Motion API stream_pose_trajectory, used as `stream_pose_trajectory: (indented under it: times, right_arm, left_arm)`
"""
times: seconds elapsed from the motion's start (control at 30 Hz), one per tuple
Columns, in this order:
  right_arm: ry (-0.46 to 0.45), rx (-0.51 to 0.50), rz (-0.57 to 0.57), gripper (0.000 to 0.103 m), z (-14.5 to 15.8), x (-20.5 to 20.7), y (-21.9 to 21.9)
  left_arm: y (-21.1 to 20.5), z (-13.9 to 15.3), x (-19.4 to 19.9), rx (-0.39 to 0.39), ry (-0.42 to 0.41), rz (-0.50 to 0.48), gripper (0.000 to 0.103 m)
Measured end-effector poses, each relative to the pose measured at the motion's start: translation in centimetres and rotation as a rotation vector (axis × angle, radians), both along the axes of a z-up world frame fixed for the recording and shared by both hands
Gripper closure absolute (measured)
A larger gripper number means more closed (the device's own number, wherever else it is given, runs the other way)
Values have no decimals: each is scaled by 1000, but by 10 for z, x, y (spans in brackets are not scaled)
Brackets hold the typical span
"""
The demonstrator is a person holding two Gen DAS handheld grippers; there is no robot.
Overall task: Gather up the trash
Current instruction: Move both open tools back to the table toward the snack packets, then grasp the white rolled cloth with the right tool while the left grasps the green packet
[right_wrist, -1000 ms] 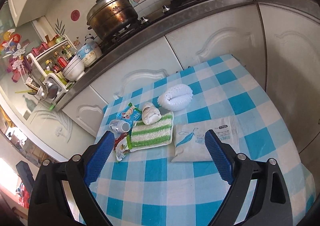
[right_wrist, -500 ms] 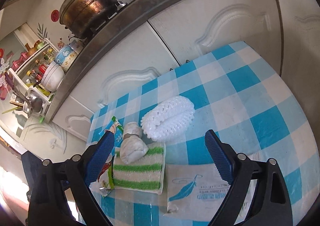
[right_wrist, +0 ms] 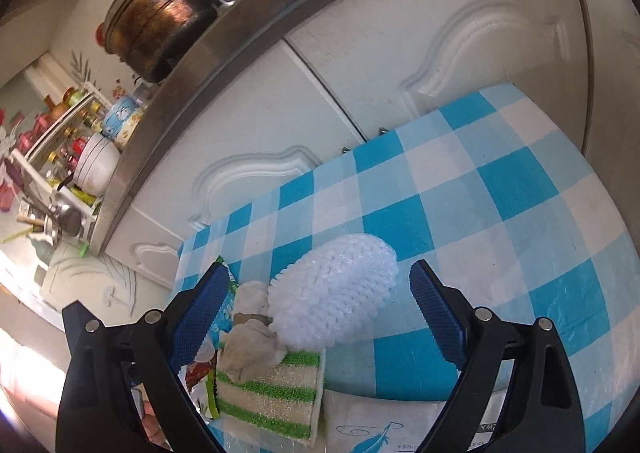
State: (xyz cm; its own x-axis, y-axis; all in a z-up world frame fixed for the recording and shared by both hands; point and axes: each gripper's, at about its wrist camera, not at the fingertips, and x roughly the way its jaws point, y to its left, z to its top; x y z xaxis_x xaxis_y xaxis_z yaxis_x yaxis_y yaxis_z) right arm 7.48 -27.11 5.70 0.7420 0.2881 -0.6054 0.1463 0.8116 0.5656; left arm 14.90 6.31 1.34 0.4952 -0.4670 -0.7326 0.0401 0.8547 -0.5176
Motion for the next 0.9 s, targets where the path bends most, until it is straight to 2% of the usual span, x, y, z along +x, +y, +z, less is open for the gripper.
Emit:
stream_pose_trajectory:
  times: [0.07, 0.1, 0.13, 0.17, 0.3, 0.37, 0.47, 0.57, 0.63, 0.77, 0.83, 0.9]
  right_arm:
    - [-39, -105, 43, 12, 12, -4, 18]
    - [-68, -158, 66, 15, 19, -8, 28]
    - [-94, -210, 92, 26, 24, -13, 40]
    - [-111, -258, 121, 29, 28, -16, 51]
    - [-125, -363, 257, 42, 28, -20, 89]
    - [-117, -413, 304, 42, 22, -20, 103]
    - [-98, -454, 343, 42, 9, -17, 115]
    - [-73, -455, 363, 42, -1, -13, 117]
    - [-65, -477, 368, 42, -6, -12, 120]
    - [-45, -510, 374, 42, -14, -8, 123]
    - [-33, -508, 375, 42, -17, -6, 123]
    - [-22, -510, 375, 43, -20, -4, 123]
  left_arm:
    - [-1, -2, 2, 3, 8, -4, 10]
    - [-1, -3, 2, 2, 10, -4, 10]
    - [0, -2, 1, 5, 9, -2, 10]
    - [1, -1, -1, 8, -1, 1, 10]
    - [9, 7, -22, 18, -60, -18, 10]
    - [10, 13, -37, 36, -119, -72, 10]
    - [7, 20, -61, 108, -208, -176, 10]
    - [-2, 20, -78, 157, -258, -294, 10]
    - [-12, 17, -89, 229, -289, -356, 10]
    - [-32, 11, -105, 350, -355, -436, 10]
    - [-39, 6, -106, 380, -359, -460, 11]
    - [-42, 2, -105, 388, -345, -468, 16]
